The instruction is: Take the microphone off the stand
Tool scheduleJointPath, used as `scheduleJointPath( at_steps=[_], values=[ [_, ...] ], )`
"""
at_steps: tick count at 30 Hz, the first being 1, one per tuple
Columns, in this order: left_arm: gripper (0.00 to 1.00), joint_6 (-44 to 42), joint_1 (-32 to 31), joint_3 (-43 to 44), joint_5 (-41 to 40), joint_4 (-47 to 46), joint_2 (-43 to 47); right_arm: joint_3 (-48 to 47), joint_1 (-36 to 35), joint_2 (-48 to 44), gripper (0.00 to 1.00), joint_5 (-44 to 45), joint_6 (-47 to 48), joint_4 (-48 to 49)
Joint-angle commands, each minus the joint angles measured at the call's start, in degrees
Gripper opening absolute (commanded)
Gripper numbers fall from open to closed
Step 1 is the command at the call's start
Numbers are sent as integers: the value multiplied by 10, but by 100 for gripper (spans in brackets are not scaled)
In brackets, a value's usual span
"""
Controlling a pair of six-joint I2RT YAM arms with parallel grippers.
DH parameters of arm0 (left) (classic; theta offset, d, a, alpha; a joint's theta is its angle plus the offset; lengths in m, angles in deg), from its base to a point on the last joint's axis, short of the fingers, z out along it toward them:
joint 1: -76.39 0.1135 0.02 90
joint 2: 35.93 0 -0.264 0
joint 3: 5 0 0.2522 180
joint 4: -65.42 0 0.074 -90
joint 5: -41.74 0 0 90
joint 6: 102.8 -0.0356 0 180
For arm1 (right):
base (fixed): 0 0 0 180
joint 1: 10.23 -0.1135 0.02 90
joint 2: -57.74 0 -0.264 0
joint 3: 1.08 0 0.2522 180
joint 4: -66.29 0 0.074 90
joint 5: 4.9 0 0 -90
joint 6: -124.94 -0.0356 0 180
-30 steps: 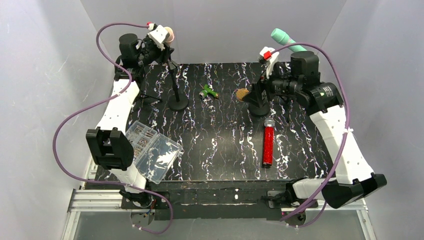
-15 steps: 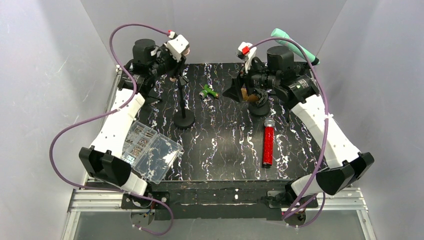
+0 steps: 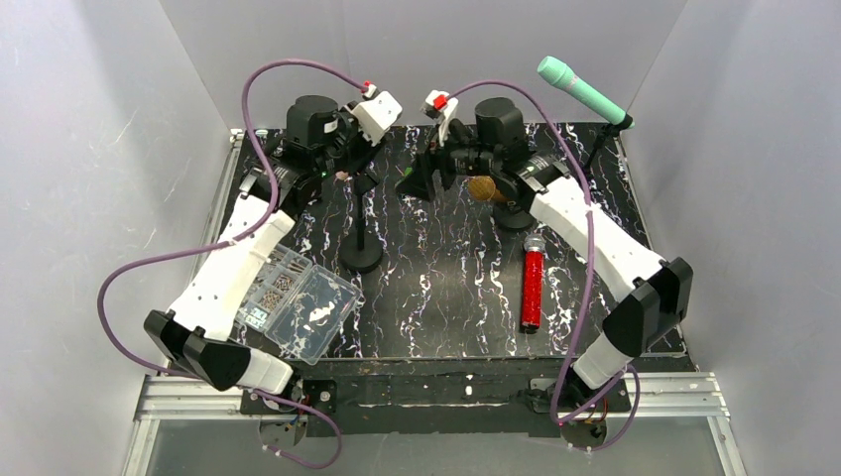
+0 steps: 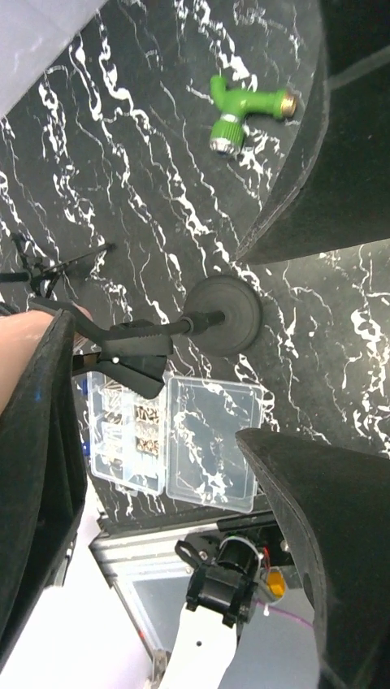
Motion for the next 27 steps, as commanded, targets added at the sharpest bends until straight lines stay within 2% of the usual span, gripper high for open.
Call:
scheduleJointPath(
  at_steps=[1, 7, 15, 27],
  values=[
    [0, 24, -2, 20, -76, 35, 43, 3, -7, 11, 82, -18, -55, 80],
    [0, 35, -4, 7, -116, 47, 58, 19, -40, 29, 81, 3, -65, 104],
    [0, 73, -4, -1, -164, 78, 77, 7, -46, 69, 81, -31, -84, 155],
    [0, 140, -10, 81, -203, 78, 18, -16, -46, 73, 81, -42, -89, 151]
  ],
)
